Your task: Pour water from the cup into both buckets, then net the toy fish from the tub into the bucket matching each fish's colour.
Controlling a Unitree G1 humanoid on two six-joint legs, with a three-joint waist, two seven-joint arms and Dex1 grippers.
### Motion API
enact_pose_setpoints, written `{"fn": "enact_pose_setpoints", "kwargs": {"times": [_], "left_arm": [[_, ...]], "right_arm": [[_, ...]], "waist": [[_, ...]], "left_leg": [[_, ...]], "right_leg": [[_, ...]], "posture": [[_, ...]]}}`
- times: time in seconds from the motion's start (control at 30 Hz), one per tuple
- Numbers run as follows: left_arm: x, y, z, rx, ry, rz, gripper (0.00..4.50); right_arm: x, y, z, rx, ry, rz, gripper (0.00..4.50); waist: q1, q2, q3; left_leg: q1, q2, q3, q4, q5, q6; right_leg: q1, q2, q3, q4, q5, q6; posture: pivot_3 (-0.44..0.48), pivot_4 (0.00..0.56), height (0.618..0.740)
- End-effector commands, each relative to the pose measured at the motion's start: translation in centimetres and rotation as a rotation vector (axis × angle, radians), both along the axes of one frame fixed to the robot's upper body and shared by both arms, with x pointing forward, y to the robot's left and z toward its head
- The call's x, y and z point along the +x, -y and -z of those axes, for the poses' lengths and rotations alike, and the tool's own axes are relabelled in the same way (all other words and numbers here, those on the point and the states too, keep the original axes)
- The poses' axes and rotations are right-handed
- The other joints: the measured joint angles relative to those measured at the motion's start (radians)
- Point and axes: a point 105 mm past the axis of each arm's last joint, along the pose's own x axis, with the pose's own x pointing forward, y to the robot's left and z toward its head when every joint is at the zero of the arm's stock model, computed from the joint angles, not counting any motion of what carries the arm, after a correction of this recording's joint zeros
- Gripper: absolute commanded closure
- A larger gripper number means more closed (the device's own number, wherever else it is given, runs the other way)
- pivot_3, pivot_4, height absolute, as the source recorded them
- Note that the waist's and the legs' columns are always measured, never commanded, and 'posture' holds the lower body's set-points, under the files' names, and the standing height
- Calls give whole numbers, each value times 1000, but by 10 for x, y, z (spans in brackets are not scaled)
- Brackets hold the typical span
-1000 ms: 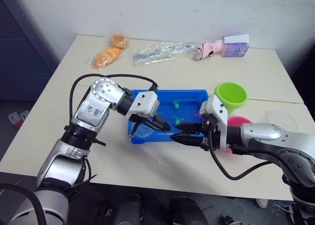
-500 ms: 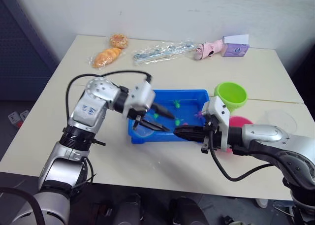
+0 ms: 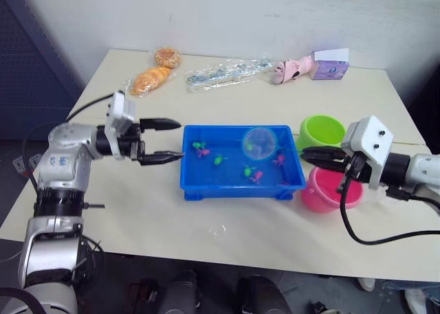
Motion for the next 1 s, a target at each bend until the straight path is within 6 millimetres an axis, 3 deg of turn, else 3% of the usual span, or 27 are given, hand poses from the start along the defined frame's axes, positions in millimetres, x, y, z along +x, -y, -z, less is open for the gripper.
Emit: {"fn": "enact_pose_setpoints", "kwargs": {"times": [0.03,0.2,0.33,0.8,1.0], "left_arm": [[-7,11,-5,-7,59,7,39],[-12,20,0,-36,39,4,39],[-16,28,2,-43,20,35,39],[-23,50,6,-66,0,114,39],[-24,53,8,-73,-8,126,39]], "right_arm": [[9,4,-8,-108,88,-6,4500],[19,11,5,-381,167,-121,4500],[24,24,19,-533,109,-233,4500],[46,22,19,-878,74,-355,4500],[40,12,19,-958,38,-362,4500]], "waist": [[0,0,0],[0,1,0],[-1,1,1],[1,8,5],[1,8,5]], "left_leg": [[0,0,0,0,0,0],[0,0,0,0,0,-1],[0,0,1,0,0,-1],[1,0,1,1,1,-2],[1,0,1,1,1,-2]], "right_leg": [[0,0,0,0,0,0],[0,0,0,0,0,0],[0,0,0,0,0,0],[0,0,0,1,0,0],[0,0,-1,1,0,0]], "posture": [[0,150,740],[0,150,740],[0,150,740],[0,150,740],[0,150,740]]}}
